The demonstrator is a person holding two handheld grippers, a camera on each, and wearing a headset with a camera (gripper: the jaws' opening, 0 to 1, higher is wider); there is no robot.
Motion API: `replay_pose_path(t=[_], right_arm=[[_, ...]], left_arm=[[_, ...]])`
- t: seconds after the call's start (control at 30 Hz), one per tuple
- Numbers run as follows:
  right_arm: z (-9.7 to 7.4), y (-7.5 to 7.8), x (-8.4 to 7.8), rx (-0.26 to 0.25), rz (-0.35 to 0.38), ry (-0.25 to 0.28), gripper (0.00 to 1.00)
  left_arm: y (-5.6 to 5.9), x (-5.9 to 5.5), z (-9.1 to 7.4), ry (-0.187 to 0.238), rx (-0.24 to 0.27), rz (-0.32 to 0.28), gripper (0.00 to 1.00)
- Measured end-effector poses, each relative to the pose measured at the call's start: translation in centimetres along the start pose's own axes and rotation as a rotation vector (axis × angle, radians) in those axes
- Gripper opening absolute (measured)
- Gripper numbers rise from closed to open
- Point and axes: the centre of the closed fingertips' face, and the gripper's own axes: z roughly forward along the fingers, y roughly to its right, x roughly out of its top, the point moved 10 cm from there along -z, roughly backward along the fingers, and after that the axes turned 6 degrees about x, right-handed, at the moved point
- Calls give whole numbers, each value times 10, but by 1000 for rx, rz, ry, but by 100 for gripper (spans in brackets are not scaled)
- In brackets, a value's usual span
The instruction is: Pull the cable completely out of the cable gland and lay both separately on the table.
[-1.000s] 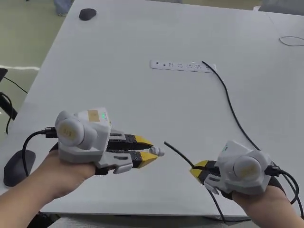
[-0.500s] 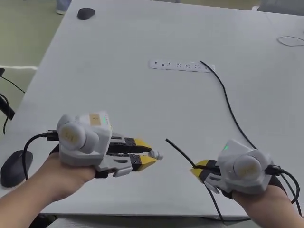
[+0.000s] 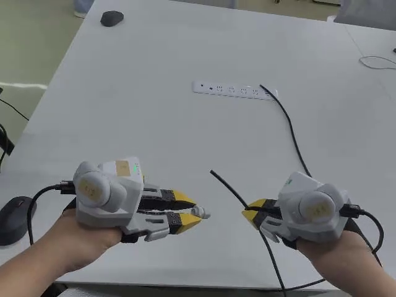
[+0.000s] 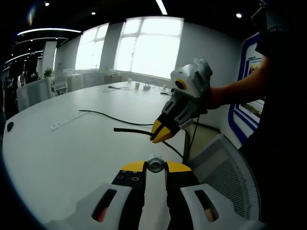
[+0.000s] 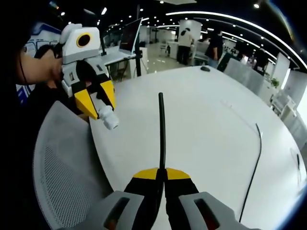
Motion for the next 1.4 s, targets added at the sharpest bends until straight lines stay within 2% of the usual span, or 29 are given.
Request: replay_pose_path(t=[0.37, 0.7, 0.83, 1.07, 1.4], right_arm=[[11, 13, 24, 15, -24, 13, 0], [30, 23, 44, 33, -56, -17, 0], [38, 27, 52, 47, -59, -25, 0], [56, 29, 63, 62, -87, -53, 0], [82, 33, 79, 84, -103, -60, 0]], left_arm=[[-4, -18, -1, -13, 17, -28, 15], [-4, -34, 0, -30, 22, -45, 15], [-6, -42, -1, -46, 29, -45, 15], [-10, -52, -4, -48, 32, -68, 15], [-19, -71, -9, -68, 38, -82, 15]])
